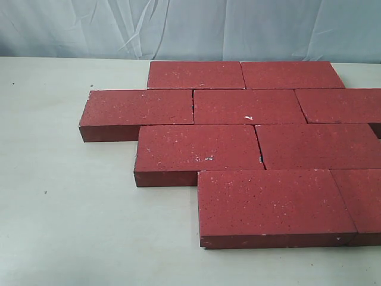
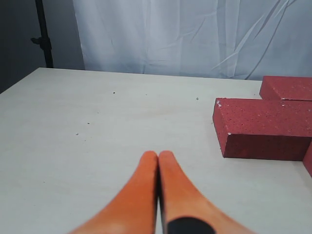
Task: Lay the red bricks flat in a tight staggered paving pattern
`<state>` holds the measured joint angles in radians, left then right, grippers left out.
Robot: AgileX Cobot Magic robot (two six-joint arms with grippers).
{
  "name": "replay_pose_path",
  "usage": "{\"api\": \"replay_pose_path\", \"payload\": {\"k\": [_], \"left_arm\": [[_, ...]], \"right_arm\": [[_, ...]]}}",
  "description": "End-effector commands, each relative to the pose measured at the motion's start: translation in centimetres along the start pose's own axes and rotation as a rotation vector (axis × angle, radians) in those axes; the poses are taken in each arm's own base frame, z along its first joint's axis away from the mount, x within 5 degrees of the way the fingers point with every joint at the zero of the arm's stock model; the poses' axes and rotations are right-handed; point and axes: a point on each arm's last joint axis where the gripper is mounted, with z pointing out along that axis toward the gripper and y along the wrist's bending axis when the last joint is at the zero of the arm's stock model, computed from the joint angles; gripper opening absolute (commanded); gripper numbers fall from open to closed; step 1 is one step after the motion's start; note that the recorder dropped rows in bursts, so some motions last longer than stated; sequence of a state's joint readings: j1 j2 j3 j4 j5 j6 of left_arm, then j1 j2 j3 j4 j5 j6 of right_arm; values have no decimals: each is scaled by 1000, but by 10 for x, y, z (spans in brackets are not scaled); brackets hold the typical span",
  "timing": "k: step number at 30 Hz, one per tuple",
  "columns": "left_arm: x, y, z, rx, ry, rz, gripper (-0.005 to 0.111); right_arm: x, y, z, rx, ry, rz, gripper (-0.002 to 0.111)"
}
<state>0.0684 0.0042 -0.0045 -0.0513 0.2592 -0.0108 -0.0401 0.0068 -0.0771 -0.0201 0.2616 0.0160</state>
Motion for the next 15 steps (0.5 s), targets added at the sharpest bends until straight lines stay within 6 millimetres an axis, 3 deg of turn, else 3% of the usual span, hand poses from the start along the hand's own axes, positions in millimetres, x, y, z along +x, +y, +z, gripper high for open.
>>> {"api": "replay_pose_path", "payload": {"k": [1, 7, 15], "left_arm": [[1, 1, 0, -8, -6, 18, 0], [1, 1, 0, -12, -6, 32, 0], [1, 1, 0, -12, -6, 32, 0]], "right_arm": [[15, 0, 3, 5, 39, -3, -1], [29, 0, 5, 4, 108, 0, -1], [29, 0, 5, 4, 113, 3, -1]]}}
